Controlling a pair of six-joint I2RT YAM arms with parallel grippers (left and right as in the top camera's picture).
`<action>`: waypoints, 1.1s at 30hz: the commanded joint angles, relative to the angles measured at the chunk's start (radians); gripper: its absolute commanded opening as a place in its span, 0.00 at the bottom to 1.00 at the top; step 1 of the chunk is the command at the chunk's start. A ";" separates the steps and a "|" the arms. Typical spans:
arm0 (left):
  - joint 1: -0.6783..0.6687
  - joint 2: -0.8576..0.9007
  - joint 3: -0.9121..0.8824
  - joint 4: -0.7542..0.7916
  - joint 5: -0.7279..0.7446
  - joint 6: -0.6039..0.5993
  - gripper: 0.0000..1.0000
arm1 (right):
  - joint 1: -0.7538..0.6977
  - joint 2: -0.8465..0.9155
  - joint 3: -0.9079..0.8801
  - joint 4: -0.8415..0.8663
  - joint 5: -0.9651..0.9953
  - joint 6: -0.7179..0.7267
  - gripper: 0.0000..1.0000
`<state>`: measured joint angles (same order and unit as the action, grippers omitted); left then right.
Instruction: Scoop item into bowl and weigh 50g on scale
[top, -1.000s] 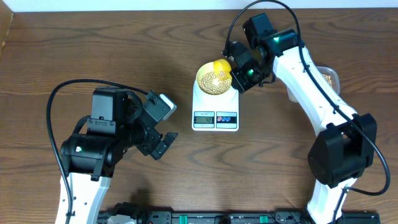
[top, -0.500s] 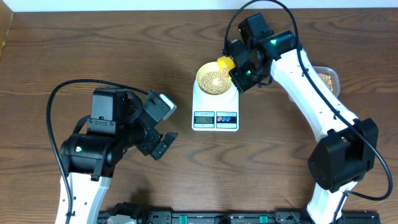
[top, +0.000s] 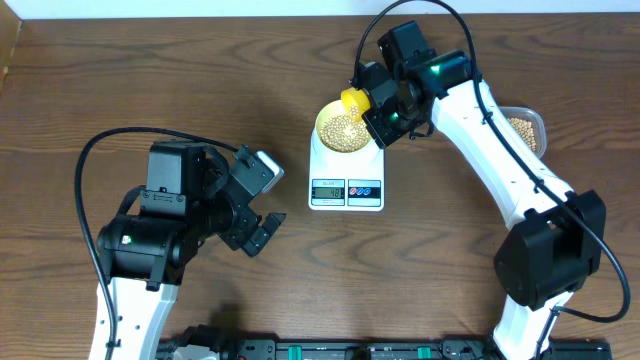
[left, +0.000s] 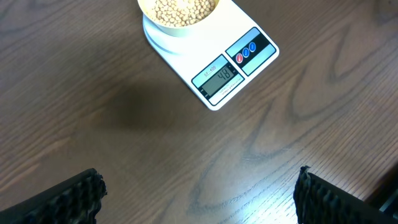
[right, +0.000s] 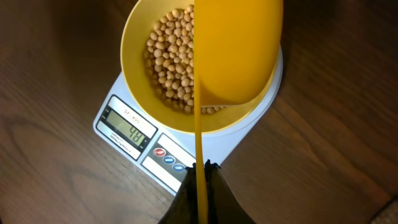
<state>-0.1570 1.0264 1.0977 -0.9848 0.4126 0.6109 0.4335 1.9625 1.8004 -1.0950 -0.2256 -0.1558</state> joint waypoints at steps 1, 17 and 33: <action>0.005 0.000 0.019 -0.002 -0.002 0.017 0.99 | 0.008 -0.025 0.019 0.002 -0.017 0.021 0.01; 0.005 0.000 0.019 -0.002 -0.002 0.017 0.99 | 0.020 -0.025 0.019 -0.005 0.006 -0.003 0.01; 0.005 0.000 0.019 -0.002 -0.002 0.017 0.99 | 0.010 -0.025 0.019 -0.004 0.000 0.019 0.01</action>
<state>-0.1570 1.0264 1.0977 -0.9848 0.4126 0.6109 0.4438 1.9625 1.8008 -1.1034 -0.2012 -0.1539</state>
